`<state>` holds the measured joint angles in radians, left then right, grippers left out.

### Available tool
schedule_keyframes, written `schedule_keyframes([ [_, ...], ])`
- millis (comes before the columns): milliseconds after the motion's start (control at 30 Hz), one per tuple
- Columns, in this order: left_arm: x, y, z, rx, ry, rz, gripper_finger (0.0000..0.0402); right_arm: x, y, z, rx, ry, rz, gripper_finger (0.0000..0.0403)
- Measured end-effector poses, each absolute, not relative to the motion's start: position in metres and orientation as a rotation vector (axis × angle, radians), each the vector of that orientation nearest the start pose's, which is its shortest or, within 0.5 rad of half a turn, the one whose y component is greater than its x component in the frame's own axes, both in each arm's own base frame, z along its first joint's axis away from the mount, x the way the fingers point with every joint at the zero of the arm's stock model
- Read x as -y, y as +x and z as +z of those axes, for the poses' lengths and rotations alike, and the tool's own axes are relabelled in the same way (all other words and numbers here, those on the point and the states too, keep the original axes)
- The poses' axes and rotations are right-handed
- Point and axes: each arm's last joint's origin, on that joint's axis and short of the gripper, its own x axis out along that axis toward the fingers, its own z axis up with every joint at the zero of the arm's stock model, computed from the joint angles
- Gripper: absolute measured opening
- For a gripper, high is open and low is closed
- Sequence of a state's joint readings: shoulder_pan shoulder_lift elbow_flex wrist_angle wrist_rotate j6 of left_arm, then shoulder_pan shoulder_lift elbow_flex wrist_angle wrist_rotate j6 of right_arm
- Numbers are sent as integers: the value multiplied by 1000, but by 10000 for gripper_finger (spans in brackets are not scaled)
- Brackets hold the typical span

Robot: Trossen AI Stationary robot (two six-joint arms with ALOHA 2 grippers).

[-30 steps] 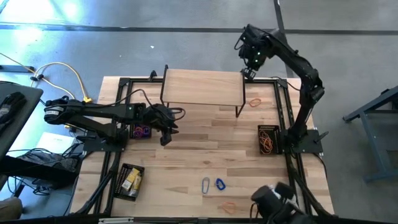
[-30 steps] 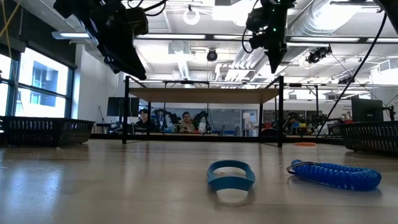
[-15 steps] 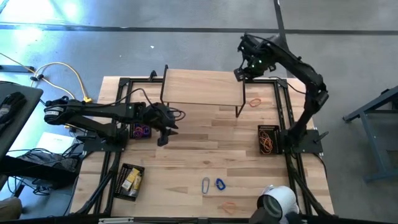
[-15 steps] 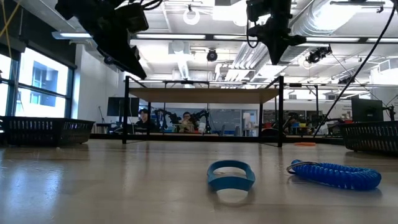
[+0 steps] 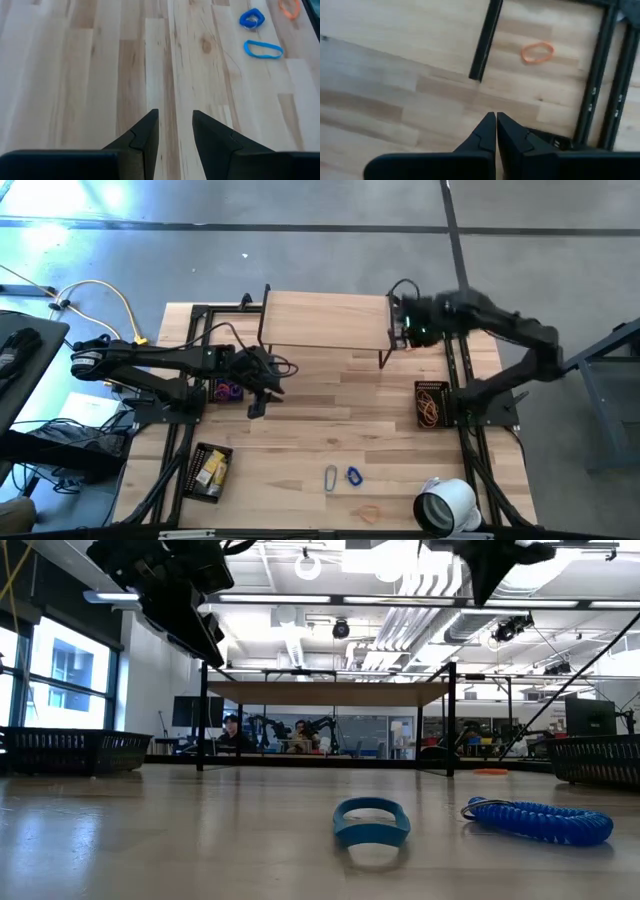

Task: Pick & Place Office Desk Supplies
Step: Put the orange rubber band into the top right black bin

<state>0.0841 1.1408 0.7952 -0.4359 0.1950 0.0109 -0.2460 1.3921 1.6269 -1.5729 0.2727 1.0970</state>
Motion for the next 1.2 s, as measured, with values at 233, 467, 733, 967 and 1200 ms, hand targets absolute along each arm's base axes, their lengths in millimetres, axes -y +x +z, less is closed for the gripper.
schedule_keyframes([
  [233, -12, 226, 247, -805, -128, -135, 115, -35, 225, 358, -698, 643, -1126, 2],
  [467, -11, 226, 247, -811, -176, -161, 115, -102, 229, 319, -455, 424, -1031, 2],
  [733, -11, 226, 247, -808, -171, -162, 115, -141, 235, 313, -536, 401, -941, 2],
  [967, -11, 226, 247, -804, -156, -168, 115, -143, 205, 346, -558, 497, -893, 2],
  [1200, -11, 228, 249, -774, -141, -175, 115, -104, 168, 360, -540, 588, -882, 2],
])
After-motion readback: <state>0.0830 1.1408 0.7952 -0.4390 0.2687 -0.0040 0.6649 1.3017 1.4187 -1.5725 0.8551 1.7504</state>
